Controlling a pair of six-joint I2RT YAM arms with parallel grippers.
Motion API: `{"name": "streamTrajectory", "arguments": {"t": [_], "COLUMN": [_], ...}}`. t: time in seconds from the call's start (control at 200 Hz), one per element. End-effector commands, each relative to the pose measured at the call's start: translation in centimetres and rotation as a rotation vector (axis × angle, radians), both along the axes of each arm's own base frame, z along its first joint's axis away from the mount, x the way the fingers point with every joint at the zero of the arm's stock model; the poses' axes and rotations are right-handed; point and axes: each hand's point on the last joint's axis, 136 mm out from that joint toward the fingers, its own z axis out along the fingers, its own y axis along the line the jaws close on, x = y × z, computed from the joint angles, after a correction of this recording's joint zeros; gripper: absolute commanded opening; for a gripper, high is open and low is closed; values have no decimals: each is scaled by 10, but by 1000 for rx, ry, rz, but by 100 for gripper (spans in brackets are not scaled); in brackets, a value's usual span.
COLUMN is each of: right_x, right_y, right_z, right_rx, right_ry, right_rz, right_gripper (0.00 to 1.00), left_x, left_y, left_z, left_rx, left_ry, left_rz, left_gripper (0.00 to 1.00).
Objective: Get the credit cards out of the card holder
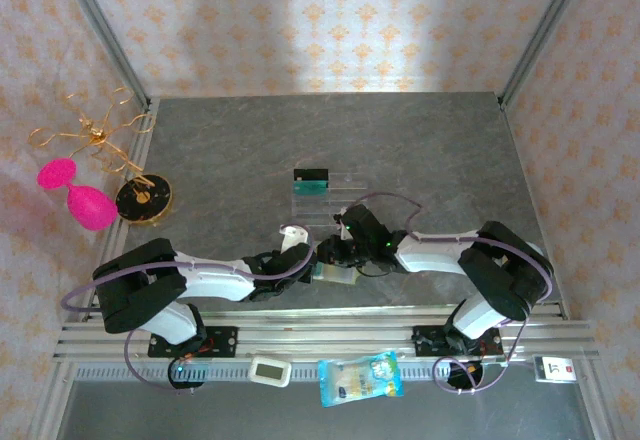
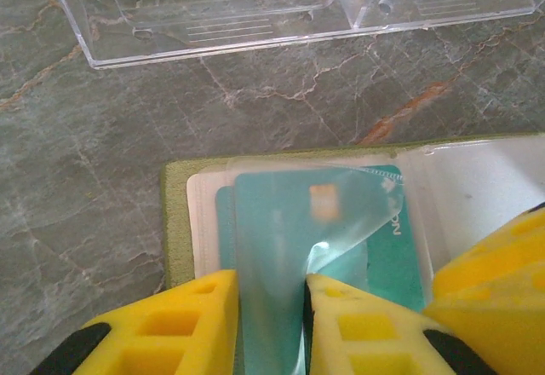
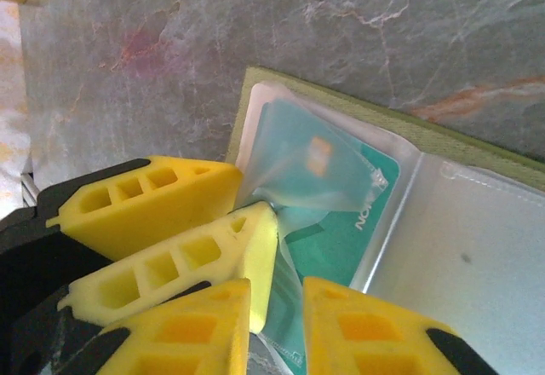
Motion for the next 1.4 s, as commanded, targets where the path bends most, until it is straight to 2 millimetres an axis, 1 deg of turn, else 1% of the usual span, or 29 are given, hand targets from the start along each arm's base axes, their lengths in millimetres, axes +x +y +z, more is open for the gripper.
{"name": "streamTrajectory", "arguments": {"t": [0.0, 0.185, 0.37, 0.425, 0.611, 0.786, 0.916, 0.986, 1.201, 1.286, 1.392], "right_x": [3, 1, -2, -2, 1, 2, 6, 5, 6, 10, 20], "right_y": [2, 0, 9, 12, 13, 15, 15, 20, 29, 26, 14], "right_z": [-1, -11, -12, -8, 0, 5, 19, 25, 27, 32, 48], "right_rx": [6, -27, -23, -19, -23, -15, 12, 46, 94, 98, 114], "right_ry": [1, 41, 58, 49, 37, 41, 7, 8, 26, 7, -46], "right_rz": [-14, -28, -11, -6, -16, -20, -35, -25, -18, -39, -96], "right_gripper": [25, 33, 34, 34, 35, 35, 36, 38, 40, 40, 41], "left_x": [-26, -25, -25, -26, -27, -27, -26, -25, -25, -25, -25], "left_y": [8, 7, 6, 6, 7, 5, 3, 2, 1, 3, 3], "left_z": [-24, -17, -10, -10, -5, -6, -6, -6, -6, -6, -6], "left_rx": [42, 27, -2, -6, -34, -40, -42, -44, -42, -38, -41], "left_ry": [116, 104, 88, 88, 74, 74, 71, 70, 70, 71, 67], "left_rz": [-53, -54, -60, -62, -64, -67, -70, -70, -73, -70, -68], "left_gripper": [25, 27, 32, 32, 34, 34, 34, 34, 34, 34, 34]}}
